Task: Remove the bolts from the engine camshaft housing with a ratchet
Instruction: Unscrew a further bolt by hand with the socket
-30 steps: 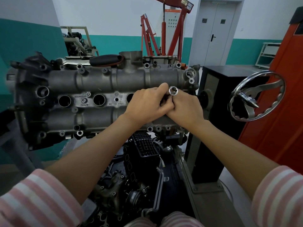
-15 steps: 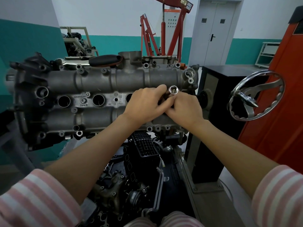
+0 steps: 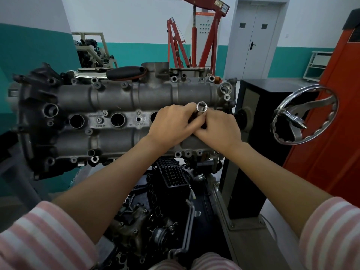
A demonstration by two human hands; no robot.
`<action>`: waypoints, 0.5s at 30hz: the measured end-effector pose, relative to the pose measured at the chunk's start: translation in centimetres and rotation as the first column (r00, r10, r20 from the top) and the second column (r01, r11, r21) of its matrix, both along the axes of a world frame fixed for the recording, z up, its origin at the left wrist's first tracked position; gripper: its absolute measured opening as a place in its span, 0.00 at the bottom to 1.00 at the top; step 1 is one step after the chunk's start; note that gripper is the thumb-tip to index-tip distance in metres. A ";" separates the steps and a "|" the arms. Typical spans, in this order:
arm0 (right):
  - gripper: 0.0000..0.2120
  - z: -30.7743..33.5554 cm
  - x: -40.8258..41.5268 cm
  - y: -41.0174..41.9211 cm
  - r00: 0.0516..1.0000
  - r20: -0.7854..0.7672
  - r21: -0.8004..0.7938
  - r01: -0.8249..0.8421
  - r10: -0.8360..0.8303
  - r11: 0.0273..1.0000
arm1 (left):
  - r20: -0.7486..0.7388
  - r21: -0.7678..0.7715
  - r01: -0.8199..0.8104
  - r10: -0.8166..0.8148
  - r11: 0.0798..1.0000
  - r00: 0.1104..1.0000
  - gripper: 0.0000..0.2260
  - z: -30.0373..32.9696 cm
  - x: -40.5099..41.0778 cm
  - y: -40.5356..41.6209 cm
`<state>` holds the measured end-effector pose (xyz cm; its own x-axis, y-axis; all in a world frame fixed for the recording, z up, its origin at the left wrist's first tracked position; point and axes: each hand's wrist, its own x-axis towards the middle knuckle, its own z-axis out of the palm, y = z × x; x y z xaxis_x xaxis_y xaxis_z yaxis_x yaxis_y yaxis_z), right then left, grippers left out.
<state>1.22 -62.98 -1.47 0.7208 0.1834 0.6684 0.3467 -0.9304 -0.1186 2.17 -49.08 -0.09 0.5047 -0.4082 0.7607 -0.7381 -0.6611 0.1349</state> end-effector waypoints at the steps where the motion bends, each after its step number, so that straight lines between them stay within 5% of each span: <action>1: 0.11 0.1 0.0 0.0 1.000 0.001 -0.007 0.003 -0.003 1.000 | 0.000 -0.009 0.004 -0.004 1.000 1.000 0.17 0.0 0.1 0.0; 9: 0.12 0.0 -0.5 0.0 0.993 0.099 0.063 -0.076 0.069 0.995 | -0.010 0.045 -0.009 0.010 0.999 1.000 0.25 0.1 -0.1 -0.1; 15: 0.06 0.1 -0.3 0.0 1.000 -0.012 0.006 -0.019 0.019 1.000 | 0.044 0.062 -0.041 0.038 0.997 0.998 0.26 0.0 -0.2 -0.1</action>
